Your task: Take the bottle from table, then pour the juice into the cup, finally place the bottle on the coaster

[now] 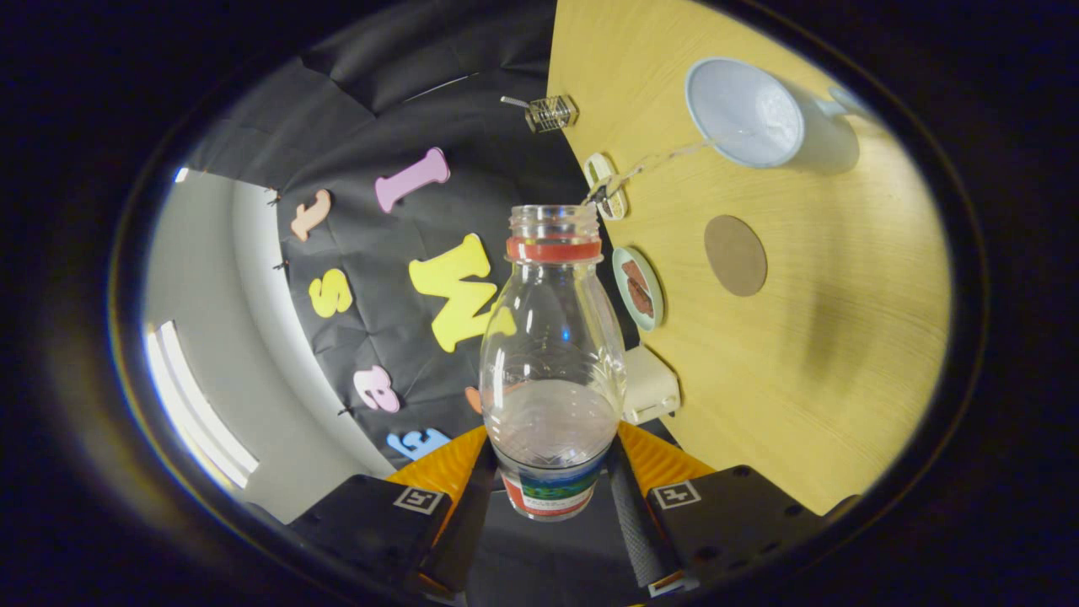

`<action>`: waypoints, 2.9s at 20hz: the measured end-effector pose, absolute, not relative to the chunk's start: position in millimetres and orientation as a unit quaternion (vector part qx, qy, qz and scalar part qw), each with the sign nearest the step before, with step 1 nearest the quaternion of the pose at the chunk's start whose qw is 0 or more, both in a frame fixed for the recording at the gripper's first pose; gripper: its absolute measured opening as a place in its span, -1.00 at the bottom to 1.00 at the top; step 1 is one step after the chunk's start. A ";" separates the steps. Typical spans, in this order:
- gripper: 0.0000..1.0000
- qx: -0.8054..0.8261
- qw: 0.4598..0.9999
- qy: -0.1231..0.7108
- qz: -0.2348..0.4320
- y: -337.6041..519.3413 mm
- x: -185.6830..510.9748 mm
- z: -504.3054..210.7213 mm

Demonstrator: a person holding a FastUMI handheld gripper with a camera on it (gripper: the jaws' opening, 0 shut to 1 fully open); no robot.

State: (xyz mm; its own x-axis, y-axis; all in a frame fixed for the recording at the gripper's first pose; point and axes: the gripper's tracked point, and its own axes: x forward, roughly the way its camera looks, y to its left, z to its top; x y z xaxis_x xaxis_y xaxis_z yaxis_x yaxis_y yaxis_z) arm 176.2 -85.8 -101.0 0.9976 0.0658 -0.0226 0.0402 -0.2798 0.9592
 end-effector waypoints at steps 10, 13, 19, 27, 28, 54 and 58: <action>0.49 0.815 0.578 0.031 0.010 -89.5 176.7 -92.7; 0.49 0.819 0.573 0.028 0.011 -90.9 176.7 -89.5; 0.49 0.830 0.557 0.023 0.010 -96.7 177.6 -85.9; 0.49 0.839 0.543 0.021 0.013 -98.9 179.2 -79.0; 0.49 0.841 0.540 0.022 0.013 -97.7 181.2 -78.8; 0.49 0.812 0.584 0.022 0.008 -95.3 172.2 -64.3; 0.50 0.747 0.663 0.033 -0.003 -85.8 165.3 -68.6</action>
